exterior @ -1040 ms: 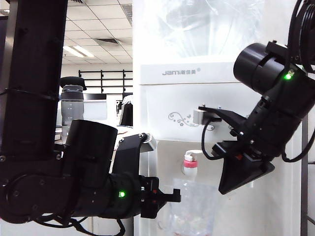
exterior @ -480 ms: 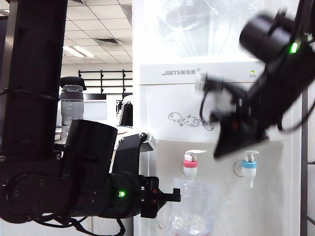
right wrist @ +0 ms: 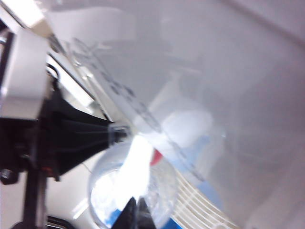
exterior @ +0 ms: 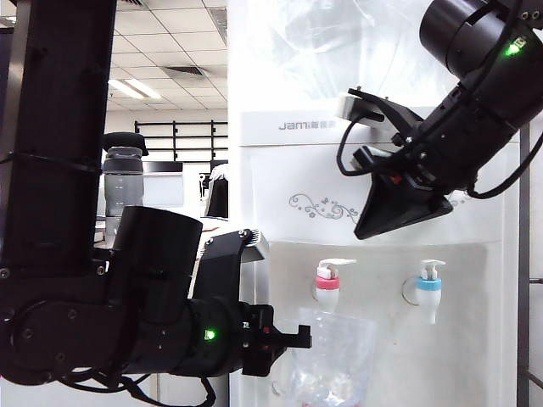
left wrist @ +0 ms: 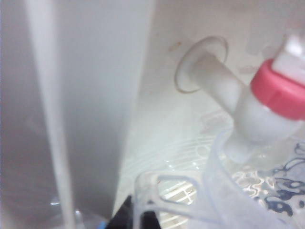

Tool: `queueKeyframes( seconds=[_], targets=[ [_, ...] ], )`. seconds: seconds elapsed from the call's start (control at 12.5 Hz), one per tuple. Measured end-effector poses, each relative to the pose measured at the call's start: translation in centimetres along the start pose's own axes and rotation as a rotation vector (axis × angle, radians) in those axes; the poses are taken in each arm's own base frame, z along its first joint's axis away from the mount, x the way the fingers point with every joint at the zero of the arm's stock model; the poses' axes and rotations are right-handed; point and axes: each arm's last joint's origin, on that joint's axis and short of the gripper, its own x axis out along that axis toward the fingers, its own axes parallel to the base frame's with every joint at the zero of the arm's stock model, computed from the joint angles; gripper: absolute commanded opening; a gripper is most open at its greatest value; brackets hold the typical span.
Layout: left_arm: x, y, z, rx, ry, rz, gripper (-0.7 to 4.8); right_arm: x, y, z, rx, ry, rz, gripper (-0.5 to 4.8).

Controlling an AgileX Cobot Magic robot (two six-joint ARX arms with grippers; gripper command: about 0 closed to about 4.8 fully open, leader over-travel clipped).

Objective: Pick up the plastic mug from the left desk, go to the hot water outlet of the water dispenser, press the vertical switch to get some water, then put the mug back on the desk.

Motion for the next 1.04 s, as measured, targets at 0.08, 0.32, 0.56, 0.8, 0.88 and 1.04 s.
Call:
queueKeyframes(
  seconds=[0.08, 0.32, 0.56, 0.8, 0.88, 1.04],
  targets=[
    [0.0, 0.0, 0.0, 0.0, 0.0, 0.0, -0.05, 0.1, 0.0, 0.0, 0.003, -0.002, 0.008, -0.05],
    [0.0, 0.0, 0.0, 0.0, 0.0, 0.0, -0.05, 1.0, 0.0, -0.6, 0.005, 0.027, 0.03, -0.05],
    [0.0, 0.0, 0.0, 0.0, -0.001, 0.007, -0.05, 1.8, -0.1, -0.9, -0.007, 0.029, 0.043, -0.05],
    [0.0, 0.0, 0.0, -0.001, -0.002, 0.009, -0.05, 1.9, -0.1, -0.9, -0.01, 0.019, 0.043, -0.06],
    [0.0, 0.0, 0.0, -0.001, -0.001, 0.009, -0.05, 1.9, -0.1, -0.9, -0.01, 0.02, 0.043, -0.06],
    [0.0, 0.0, 0.0, -0.001, -0.002, 0.009, -0.05, 1.9, -0.1, -0.9, -0.01, 0.02, 0.042, -0.05]
  ],
)
